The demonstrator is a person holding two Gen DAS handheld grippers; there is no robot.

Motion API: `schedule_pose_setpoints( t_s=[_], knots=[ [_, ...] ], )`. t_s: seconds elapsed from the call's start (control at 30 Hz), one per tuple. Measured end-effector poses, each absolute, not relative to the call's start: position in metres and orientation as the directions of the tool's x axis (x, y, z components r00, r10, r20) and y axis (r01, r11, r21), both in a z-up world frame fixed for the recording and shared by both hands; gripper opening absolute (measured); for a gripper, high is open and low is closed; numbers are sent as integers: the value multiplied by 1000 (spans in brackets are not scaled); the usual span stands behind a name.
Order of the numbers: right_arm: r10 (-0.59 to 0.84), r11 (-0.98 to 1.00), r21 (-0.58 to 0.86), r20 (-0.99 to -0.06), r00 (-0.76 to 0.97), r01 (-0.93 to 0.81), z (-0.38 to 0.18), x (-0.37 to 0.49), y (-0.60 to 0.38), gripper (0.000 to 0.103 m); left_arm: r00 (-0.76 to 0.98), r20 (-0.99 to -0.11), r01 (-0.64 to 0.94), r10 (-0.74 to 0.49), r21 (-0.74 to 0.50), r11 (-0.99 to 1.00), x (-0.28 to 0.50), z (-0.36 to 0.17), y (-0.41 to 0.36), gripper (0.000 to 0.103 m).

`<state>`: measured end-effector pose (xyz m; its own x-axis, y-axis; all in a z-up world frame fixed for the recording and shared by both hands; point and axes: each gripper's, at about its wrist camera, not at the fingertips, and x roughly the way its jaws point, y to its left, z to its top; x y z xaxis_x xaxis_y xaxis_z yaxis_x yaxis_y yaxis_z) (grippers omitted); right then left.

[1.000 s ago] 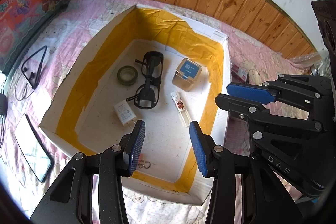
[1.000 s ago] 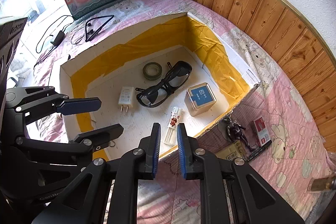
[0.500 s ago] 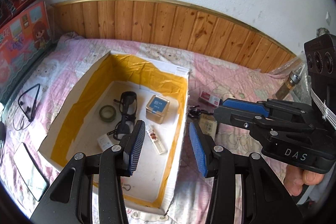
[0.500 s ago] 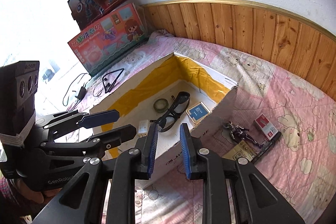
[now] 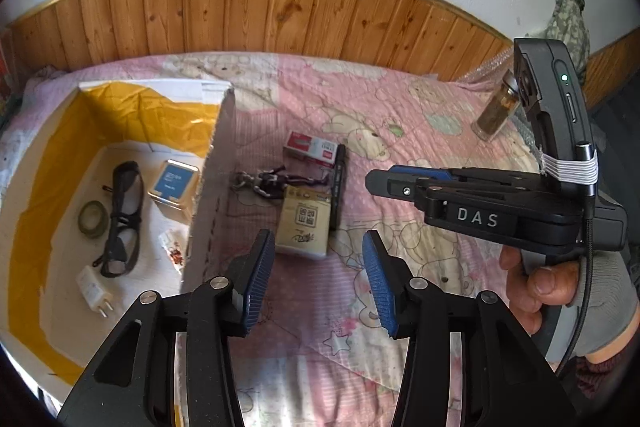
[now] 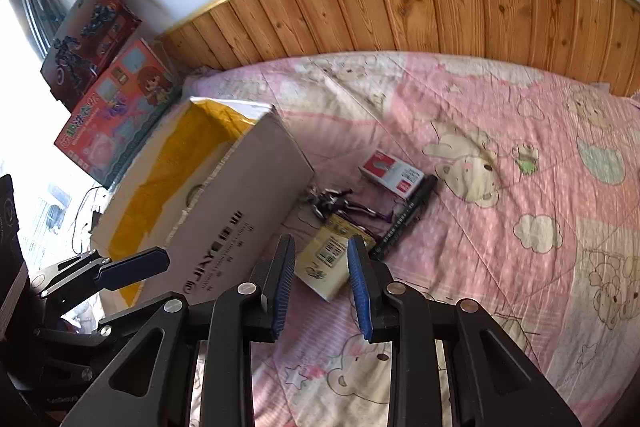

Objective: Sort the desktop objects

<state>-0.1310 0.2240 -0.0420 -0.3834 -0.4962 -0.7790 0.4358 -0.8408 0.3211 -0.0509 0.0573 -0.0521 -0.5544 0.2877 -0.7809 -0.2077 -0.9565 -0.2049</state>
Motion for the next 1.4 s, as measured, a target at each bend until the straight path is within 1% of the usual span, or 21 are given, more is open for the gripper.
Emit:
schedule_pose_setpoints(
  t_s=[0.17, 0.33, 0.47, 0.53, 0.63, 0.7, 0.73, 0.77, 0.8, 0.83, 0.87, 0.93, 1.0, 1.07, 1.1, 1.13, 1.17, 1.2, 1.23, 1.3, 1.4],
  knots=[
    [-413, -877, 266, -843, -345, 399, -85, -158, 217, 29, -516, -824, -204, 235, -148, -968, -70, -87, 75, 48],
    [-345, -909, 218, -871, -350, 354, -114, -183, 220, 29, -485, -847, -200, 216, -133, -971, -88, -108, 86, 48],
    [-333, -918, 225, -884, -328, 326, -133, -200, 226, 29, -466, -862, -199, 202, -120, -973, -97, -124, 89, 49],
    [-351, -913, 248, -883, -312, 323, -139, -206, 225, 29, -447, -867, -199, 220, -143, -969, -100, -130, 89, 50],
    [-379, -903, 279, -875, -300, 327, -144, -213, 220, 29, -442, -872, -205, 212, -132, -970, -105, -137, 94, 51],
    [-363, -902, 257, -886, -289, 347, -148, -215, 210, 30, -434, -879, -189, 199, -127, -974, -109, -142, 93, 52],
    [-351, -902, 231, -885, -307, 365, -148, -213, 205, 33, -433, -880, -179, 196, -129, -975, -110, -144, 92, 53],
    [-331, -900, 197, -889, -316, 388, -147, -210, 200, 33, -438, -878, -171, 190, -126, -977, -111, -145, 92, 53],
    [-308, -897, 159, -894, -325, 414, -146, -208, 195, 32, -445, -877, -165, 179, -116, -979, -111, -146, 92, 54],
    [-291, -896, 135, -898, -330, 424, -146, -206, 195, 26, -450, -877, -160, 170, -108, -981, -111, -146, 93, 56],
    [-287, -895, 131, -901, -326, 427, -145, -206, 197, 21, -454, -875, -151, 167, -109, -983, -113, -147, 93, 57],
    [-287, -897, 138, -905, -314, 421, -145, -206, 206, 15, -470, -869, -117, 156, -115, -987, -118, -149, 94, 60],
    [-285, -903, 151, -910, -300, 402, -143, -208, 218, 15, -464, -874, -91, 144, -115, -989, -124, -154, 96, 61],
    [-271, -912, 144, -915, -299, 385, -141, -208, 229, 15, -428, -890, -82, 156, -134, -988, -130, -165, 95, 61],
    [-267, -916, 145, -917, -298, 375, -141, -210, 235, 15, -418, -892, -79, 171, -152, -985, -131, -170, 92, 59],
    [-267, -918, 149, -917, -295, 367, -141, -210, 239, 15, -448, -878, -86, 170, -147, -985, -129, -168, 92, 57],
    [-275, -916, 159, -917, -288, 367, -143, -210, 240, 15, -442, -882, -84, 163, -141, -987, -128, -169, 91, 54],
    [-280, -914, 164, -916, -286, 370, -145, -209, 240, 15, -444, -879, -85, 172, -150, -985, -127, -168, 88, 42],
    [-286, -914, 167, -911, -296, 369, -145, -208, 241, 15, -439, -877, -81, 197, -180, -980, -126, -166, 83, 35],
    [-285, -914, 166, -912, -295, 370, -144, -205, 242, 15, -440, -866, -49, 236, -240, -970, -124, -164, 70, 29],
    [-301, -920, 194, -906, -298, 340, -138, -199, 249, 15, -436, -860, -57, 266, -268, -962, -118, -162, 69, 28]
  ],
)
